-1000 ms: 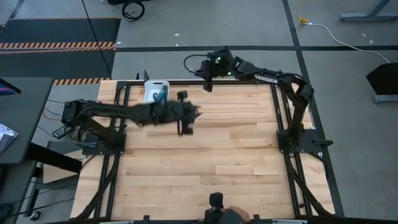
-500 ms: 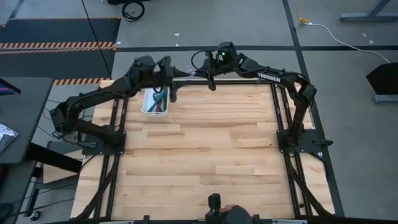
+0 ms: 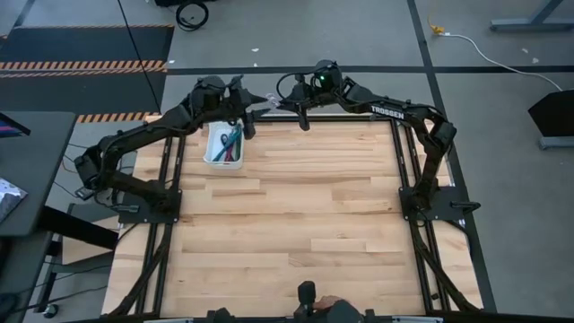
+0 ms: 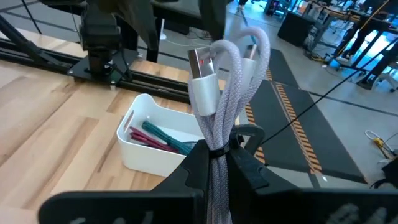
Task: Pick and place USB-C Cables
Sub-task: Put the white charger cable into the white bin
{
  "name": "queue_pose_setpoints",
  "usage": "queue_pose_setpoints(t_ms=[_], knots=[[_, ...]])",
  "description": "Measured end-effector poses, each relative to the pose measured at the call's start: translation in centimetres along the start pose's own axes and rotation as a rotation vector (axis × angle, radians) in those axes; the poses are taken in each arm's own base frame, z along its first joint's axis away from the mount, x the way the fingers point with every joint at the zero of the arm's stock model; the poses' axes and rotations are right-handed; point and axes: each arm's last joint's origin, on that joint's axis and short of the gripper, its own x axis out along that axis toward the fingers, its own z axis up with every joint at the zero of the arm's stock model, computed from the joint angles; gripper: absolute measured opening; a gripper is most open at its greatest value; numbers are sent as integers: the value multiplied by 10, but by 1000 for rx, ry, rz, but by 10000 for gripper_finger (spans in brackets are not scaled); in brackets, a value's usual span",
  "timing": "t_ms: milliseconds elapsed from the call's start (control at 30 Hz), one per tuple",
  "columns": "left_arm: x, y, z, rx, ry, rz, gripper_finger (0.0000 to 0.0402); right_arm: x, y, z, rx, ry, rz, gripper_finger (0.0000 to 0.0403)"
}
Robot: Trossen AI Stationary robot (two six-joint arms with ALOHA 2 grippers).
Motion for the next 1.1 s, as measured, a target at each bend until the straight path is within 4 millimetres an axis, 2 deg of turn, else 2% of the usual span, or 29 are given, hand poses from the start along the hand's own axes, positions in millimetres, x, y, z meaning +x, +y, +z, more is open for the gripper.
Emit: queue_pose_setpoints(t_ms=[200, 367, 533, 967, 1100], knots=[[-5, 2, 3, 11, 17, 81, 210, 0, 1, -1, 4, -4, 30, 35], [-3, 1, 2, -17, 21, 80, 258, 0, 2, 0, -1, -6, 31, 35], [-2, -3, 3, -20, 10, 41, 286, 2, 3, 2, -11, -18, 31, 35], [10, -5, -1, -55, 2, 42, 289, 19, 28, 16, -109, -34, 45, 35], [10, -8, 1, -48, 4, 70, 257, 20, 29, 16, -108, -32, 43, 35]])
